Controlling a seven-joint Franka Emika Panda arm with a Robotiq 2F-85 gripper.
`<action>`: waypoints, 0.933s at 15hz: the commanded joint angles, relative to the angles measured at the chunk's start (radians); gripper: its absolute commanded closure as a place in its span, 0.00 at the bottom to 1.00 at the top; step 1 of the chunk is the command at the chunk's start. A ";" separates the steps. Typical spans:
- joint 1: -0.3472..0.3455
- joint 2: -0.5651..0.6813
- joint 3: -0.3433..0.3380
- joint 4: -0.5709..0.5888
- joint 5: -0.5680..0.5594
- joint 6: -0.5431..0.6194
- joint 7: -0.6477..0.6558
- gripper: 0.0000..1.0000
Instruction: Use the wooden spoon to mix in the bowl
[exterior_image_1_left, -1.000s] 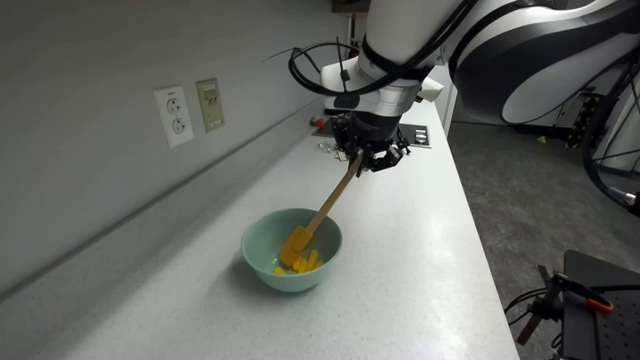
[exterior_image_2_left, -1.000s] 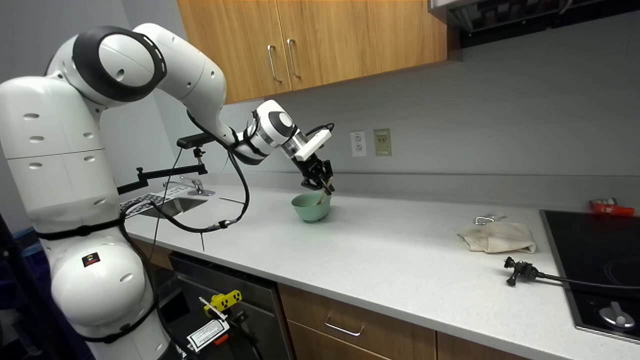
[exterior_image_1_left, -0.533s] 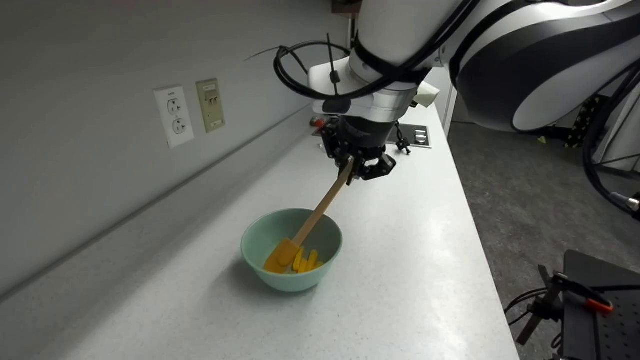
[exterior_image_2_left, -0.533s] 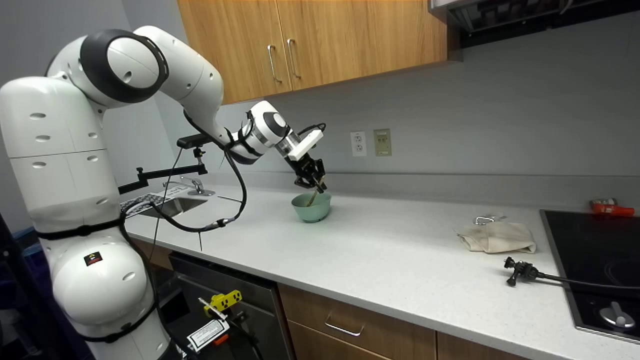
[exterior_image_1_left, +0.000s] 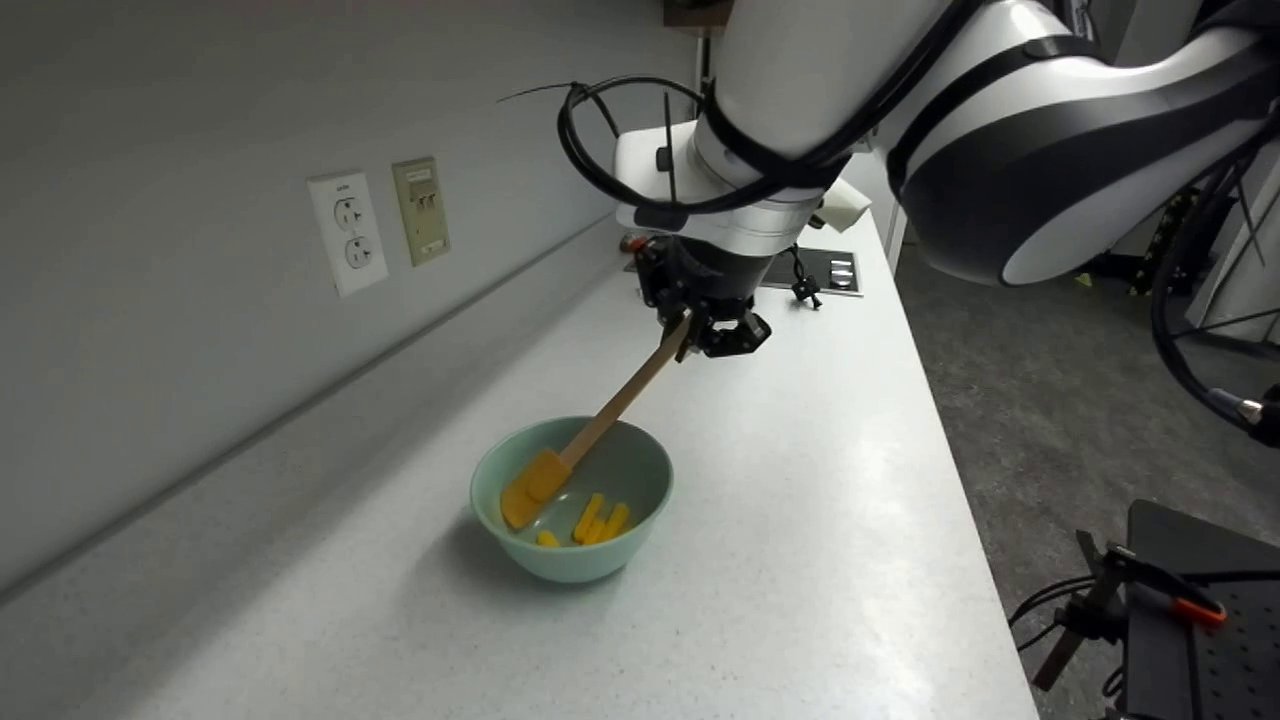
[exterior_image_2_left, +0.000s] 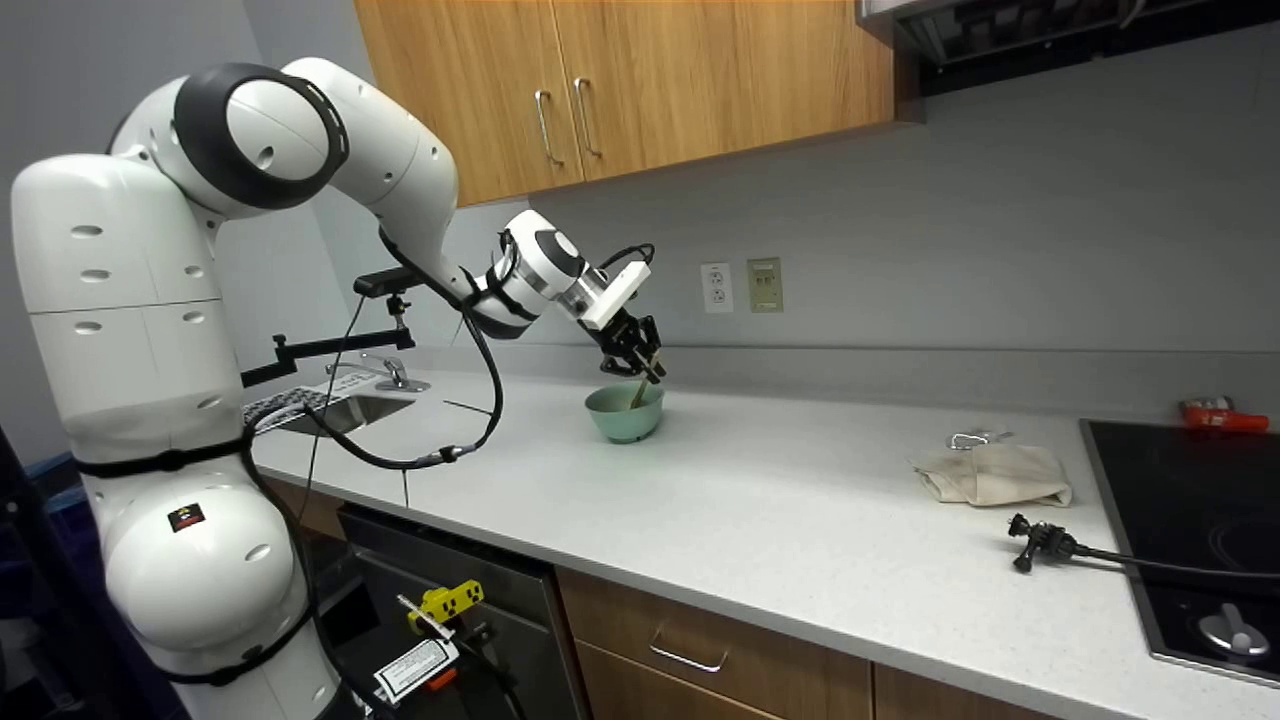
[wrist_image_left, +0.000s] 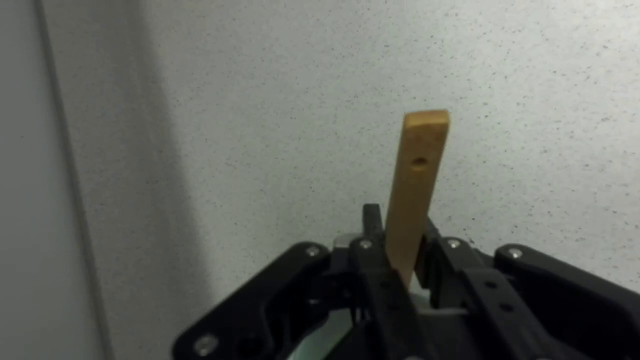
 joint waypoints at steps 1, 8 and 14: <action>-0.010 -0.001 -0.014 -0.021 -0.098 0.050 0.040 0.96; -0.030 -0.031 0.005 -0.054 -0.005 0.027 -0.120 0.96; -0.012 -0.032 0.044 0.008 0.397 -0.213 -0.422 0.96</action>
